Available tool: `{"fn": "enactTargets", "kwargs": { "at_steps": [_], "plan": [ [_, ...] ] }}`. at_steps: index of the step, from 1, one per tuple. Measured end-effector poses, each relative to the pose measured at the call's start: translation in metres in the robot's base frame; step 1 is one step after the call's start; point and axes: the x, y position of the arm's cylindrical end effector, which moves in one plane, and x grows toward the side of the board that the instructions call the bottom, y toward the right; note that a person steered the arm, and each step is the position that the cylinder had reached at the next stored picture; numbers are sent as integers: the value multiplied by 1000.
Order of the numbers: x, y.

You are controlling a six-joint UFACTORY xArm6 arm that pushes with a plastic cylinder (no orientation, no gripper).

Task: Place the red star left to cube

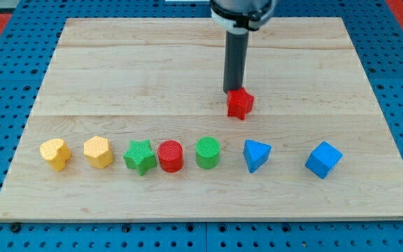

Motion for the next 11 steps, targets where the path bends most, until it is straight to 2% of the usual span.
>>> {"fn": "enactTargets", "kwargs": {
  "at_steps": [1,2,3,4,5,6,7,9,11],
  "plan": [
    [36,3],
    [53,45],
    [70,55],
    [46,60],
    [42,37],
    [73,7],
    [79,4],
    [98,45],
    [100,58]
  ]
}}
